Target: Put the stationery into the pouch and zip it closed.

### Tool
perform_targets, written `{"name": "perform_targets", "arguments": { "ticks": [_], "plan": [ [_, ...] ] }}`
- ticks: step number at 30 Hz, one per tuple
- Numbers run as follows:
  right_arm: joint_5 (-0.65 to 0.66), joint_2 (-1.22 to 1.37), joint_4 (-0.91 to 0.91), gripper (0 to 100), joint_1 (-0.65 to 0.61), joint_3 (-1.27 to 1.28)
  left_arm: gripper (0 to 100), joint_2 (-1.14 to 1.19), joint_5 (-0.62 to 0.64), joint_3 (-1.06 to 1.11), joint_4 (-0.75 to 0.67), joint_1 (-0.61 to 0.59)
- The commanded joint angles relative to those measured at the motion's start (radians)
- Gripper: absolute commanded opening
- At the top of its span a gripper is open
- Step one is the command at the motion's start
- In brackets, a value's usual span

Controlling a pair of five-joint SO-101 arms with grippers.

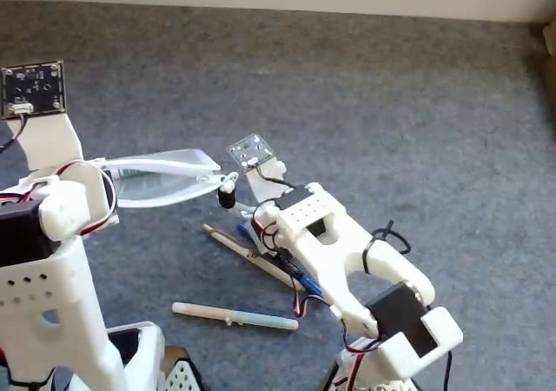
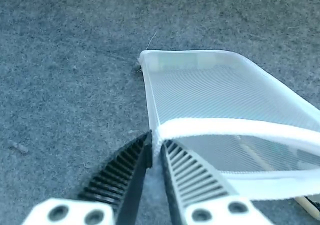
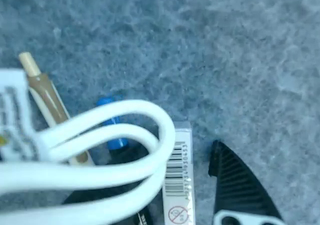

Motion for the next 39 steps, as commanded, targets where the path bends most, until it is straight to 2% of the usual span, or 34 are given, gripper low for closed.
{"name": "perform_targets", "arguments": {
  "ticks": [1, 6, 12, 22, 39],
  "plan": [
    [0.012, -0.001, -0.018, 17.7, 0.015, -0.039, 1, 0.001, 0.006, -0.002, -0.002, 0.015],
    [0.012, -0.001, -0.018, 16.7, 0.013, -0.036, 1, 0.001, 0.005, 0.015, -0.005, 0.015],
    [0.014, -0.002, -0.018, 0.2, 0.013, -0.038, 1, 0.001, 0.005, 0.015, -0.005, 0.015],
    [0.014, -0.016, -0.015, 0.5, 0.013, -0.033, 1, 0.001, 0.005, 0.015, -0.005, 0.015],
    [0.014, -0.547, -0.016, 0.5, 0.013, 0.151, 1, 0.001, 0.005, 0.007, -0.005, 0.015]
  ]
}}
